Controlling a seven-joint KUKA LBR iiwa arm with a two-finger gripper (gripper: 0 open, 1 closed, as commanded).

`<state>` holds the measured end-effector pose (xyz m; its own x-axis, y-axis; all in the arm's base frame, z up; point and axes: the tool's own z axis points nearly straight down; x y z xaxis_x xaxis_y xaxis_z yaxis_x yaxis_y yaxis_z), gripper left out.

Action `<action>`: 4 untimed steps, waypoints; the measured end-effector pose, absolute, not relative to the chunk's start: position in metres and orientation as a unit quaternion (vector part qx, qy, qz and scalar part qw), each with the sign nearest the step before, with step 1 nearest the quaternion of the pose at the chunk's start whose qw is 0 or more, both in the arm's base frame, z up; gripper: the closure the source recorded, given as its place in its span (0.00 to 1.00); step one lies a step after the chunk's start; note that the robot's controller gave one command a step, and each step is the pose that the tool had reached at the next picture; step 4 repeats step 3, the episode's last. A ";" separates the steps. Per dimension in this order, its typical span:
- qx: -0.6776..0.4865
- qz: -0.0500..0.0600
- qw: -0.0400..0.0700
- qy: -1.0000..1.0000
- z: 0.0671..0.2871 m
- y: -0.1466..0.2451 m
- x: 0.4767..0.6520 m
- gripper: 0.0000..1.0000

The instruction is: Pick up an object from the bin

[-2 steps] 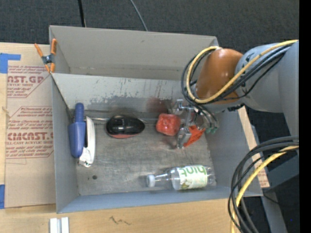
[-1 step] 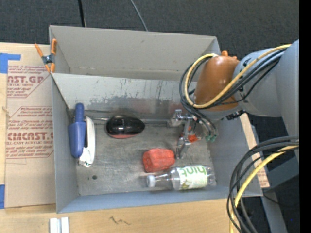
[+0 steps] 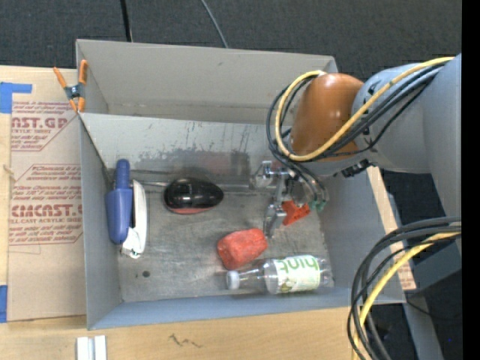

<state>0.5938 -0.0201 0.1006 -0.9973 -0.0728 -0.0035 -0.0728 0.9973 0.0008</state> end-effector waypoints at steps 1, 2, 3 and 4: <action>-0.061 0.000 0.001 0.998 0.070 -0.101 0.589 0.00; 0.005 0.001 0.003 1.000 0.072 -0.121 0.566 1.00; 0.005 0.001 0.003 1.000 0.072 -0.121 0.566 1.00; 0.005 0.001 0.003 1.000 0.072 -0.121 0.566 1.00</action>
Offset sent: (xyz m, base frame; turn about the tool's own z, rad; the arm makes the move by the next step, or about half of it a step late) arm -0.0299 -0.1022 -0.0306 0.0842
